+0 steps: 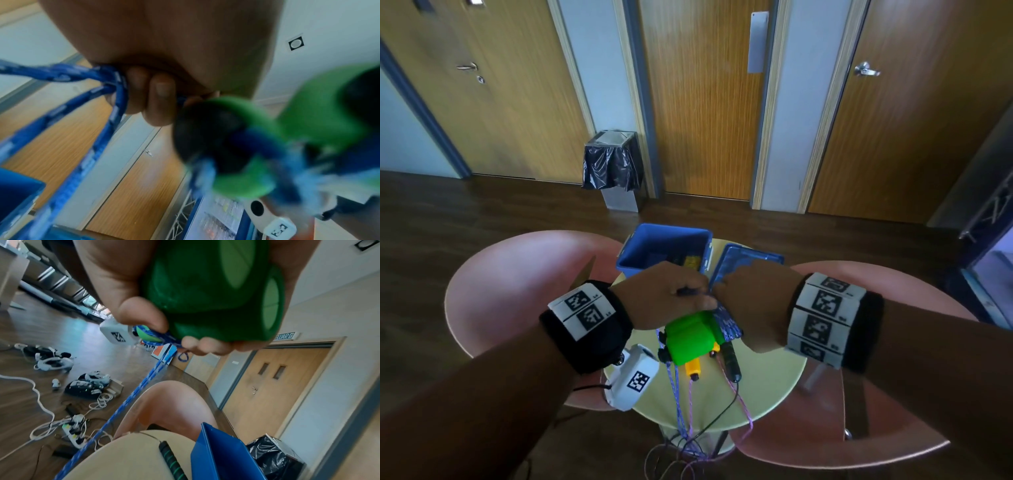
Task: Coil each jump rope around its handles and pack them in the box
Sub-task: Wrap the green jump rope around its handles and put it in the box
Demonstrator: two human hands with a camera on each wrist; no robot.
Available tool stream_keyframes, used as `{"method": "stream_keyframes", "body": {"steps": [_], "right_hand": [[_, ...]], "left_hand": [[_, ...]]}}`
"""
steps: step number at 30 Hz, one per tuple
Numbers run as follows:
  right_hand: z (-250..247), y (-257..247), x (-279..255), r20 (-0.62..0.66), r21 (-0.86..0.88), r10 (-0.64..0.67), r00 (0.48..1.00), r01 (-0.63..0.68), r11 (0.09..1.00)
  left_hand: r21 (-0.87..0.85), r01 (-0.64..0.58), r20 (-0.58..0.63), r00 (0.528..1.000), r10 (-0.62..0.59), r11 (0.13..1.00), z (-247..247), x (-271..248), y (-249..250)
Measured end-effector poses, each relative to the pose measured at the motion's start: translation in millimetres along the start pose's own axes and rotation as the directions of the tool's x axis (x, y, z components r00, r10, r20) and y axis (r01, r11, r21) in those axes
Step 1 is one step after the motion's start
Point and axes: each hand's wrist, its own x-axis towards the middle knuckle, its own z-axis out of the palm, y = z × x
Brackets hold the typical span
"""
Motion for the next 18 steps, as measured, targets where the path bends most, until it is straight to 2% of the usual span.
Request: {"method": "stream_keyframes", "body": {"steps": [4, 11, 15, 16, 18], "right_hand": [[-6, 0, -16, -0.159, 0.032, -0.029, 0.987, 0.034, 0.999], [-14, -5, -34, -0.273, 0.232, 0.022, 0.962, 0.043, 0.972], [-19, -9, -43, -0.368, 0.228, 0.035, 0.929, 0.054, 0.972], [-21, -8, -44, -0.408, 0.253, 0.050, 0.912, 0.061, 0.966], [-23, -8, -46, -0.492, 0.307, 0.091, 0.866, 0.074, 0.949]], "left_hand": [[-0.201, 0.022, -0.048, 0.998, -0.032, 0.979, 1, 0, -4], [-0.518, 0.019, -0.013, 0.999, -0.030, 0.855, 2, 4, -6], [-0.609, 0.045, 0.003, 0.999, -0.054, 0.792, 2, 9, -8], [-0.658, 0.044, -0.027, 0.996, -0.082, 0.752, 7, 7, -16], [-0.768, 0.064, -0.108, 0.968, -0.228, 0.637, 21, 4, -30]]}}
